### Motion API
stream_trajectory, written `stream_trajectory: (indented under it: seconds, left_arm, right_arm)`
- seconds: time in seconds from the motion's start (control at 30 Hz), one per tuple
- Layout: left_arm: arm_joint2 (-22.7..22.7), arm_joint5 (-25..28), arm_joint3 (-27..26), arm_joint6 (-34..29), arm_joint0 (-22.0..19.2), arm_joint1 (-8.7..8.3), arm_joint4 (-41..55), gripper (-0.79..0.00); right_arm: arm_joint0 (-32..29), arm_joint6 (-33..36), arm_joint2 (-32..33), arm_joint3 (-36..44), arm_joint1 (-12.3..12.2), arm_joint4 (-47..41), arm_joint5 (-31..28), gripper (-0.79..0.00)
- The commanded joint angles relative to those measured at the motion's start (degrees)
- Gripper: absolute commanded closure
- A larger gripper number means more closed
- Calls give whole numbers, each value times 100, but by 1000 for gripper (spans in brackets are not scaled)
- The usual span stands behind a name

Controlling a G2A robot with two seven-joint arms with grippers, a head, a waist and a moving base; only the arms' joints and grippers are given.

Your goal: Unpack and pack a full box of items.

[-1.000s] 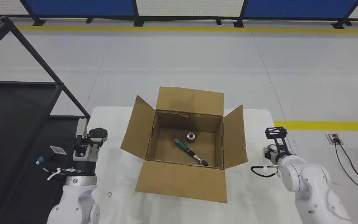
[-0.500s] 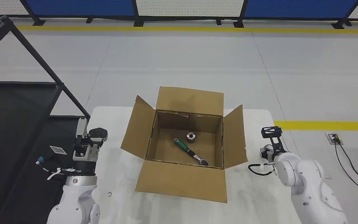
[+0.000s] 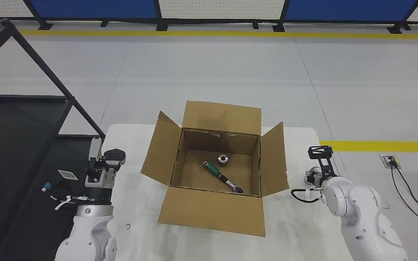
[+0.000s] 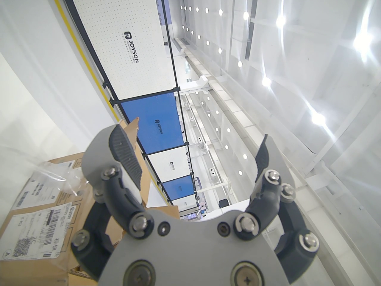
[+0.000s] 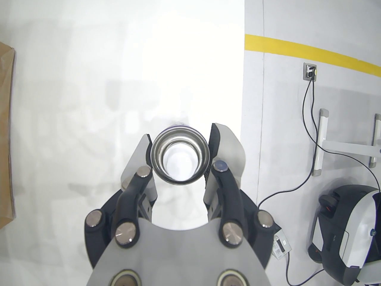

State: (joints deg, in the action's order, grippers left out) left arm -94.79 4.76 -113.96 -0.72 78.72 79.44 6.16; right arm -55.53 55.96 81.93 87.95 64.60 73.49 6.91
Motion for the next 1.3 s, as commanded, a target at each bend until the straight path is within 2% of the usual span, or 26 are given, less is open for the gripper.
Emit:
stream_trajectory:
  seconds: [0.0, 0.03, 0.1, 0.13, 0.2, 0.4, 0.57, 0.6, 0.7, 0.77, 1.07, 1.27]
  left_arm:
    - [0, 0, 0, 0, 0, 0, 0, -785]
    - [0, 0, 0, 0, 0, 0, 0, -785]
    - [0, 0, 0, 0, 0, 0, 0, -785]
    - [0, 0, 0, 0, 0, 0, 0, -785]
    - [0, 0, 0, 0, 0, 0, 0, -785]
    - [0, 0, 0, 0, 0, 0, 0, -785]
    - [0, 0, 0, 0, 0, 0, 0, -785]
    - [0, 0, 0, 0, 0, 0, 0, -785]
    - [0, 0, 0, 0, 0, 0, 0, -785]
    - [0, 0, 0, 0, 0, 0, 0, -785]
    - [0, 0, 0, 0, 0, 0, 0, -785]
    - [0, 0, 0, 0, 0, 0, 0, -785]
  right_arm:
    - [-22, 28, 43, 95, -5, 30, 16, -376]
    - [-33, 49, 66, 142, -7, 32, 16, -379]
    - [-54, 85, 111, 229, -13, 50, 0, -449]
    - [-66, 99, 127, 263, -14, 42, -21, -388]
    - [-81, 122, 133, 299, -17, 59, -70, -339]
    - [-52, 125, 76, 255, 1, 87, -49, -360]
    - [-140, 61, 288, 523, -9, 30, 90, -385]
    - [-193, 54, 360, 647, -15, -1, 92, -413]
    - [-387, 15, 595, 1068, -35, -86, 99, -585]
    - [-515, -17, 732, 1374, -46, -144, 95, -785]
    - [-1060, -399, 1144, 2794, -54, -463, 86, -785]
    - [-1137, -411, 1182, 2920, -54, -436, 120, -785]
